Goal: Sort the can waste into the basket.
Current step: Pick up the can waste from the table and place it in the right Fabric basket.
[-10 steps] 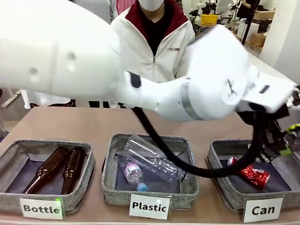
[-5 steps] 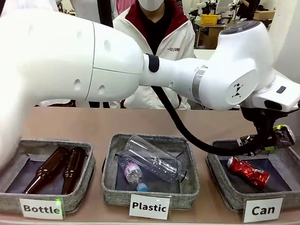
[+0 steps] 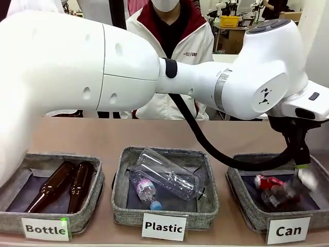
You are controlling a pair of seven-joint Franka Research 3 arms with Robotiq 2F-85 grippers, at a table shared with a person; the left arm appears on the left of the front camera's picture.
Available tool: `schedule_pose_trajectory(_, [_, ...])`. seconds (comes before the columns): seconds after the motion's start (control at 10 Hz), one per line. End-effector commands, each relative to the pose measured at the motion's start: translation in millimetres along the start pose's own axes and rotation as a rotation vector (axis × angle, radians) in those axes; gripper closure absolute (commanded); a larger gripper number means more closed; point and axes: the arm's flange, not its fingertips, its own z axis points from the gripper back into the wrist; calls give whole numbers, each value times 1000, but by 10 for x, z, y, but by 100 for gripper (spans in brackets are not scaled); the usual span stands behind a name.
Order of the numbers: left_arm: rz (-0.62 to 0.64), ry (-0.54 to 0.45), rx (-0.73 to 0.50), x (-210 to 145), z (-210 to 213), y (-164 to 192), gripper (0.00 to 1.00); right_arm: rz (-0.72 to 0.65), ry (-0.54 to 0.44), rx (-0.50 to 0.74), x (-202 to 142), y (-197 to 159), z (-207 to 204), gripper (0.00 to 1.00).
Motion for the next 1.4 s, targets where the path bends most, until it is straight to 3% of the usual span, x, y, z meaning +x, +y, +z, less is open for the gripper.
schedule_pose_trajectory(0.0, [-14,-13,2,-27,66,-16,0,-19,3,-6,12,34,47,0])
schedule_pose_trajectory(0.1, [-13,-15,6,-52,108,-11,0,-19,3,-6,12,34,47,0])
schedule_pose_trajectory(0.3, [-16,110,-73,-132,253,-34,0,0,0,0,0,0,0,0])
schedule_pose_trajectory(0.5, [52,141,-107,-522,745,-64,0,19,126,4,300,81,-217,0])
schedule_pose_trajectory(0.7, [204,205,-120,-1103,1236,-162,0,79,219,18,701,286,-462,0])
schedule_pose_trajectory(0.9, [358,188,-84,-1794,1680,-286,0,128,225,58,1130,640,-867,0])
schedule_pose_trajectory(1.0, [453,182,-85,-2177,1878,-340,0,147,282,49,1262,814,-1136,0])
schedule_pose_trajectory(1.1, [540,133,-108,-2594,2049,-444,0,174,356,46,1327,959,-1427,0])
schedule_pose_trajectory(1.3, [758,31,-129,-3405,2380,-595,0,165,369,103,1424,1272,-1983,0])
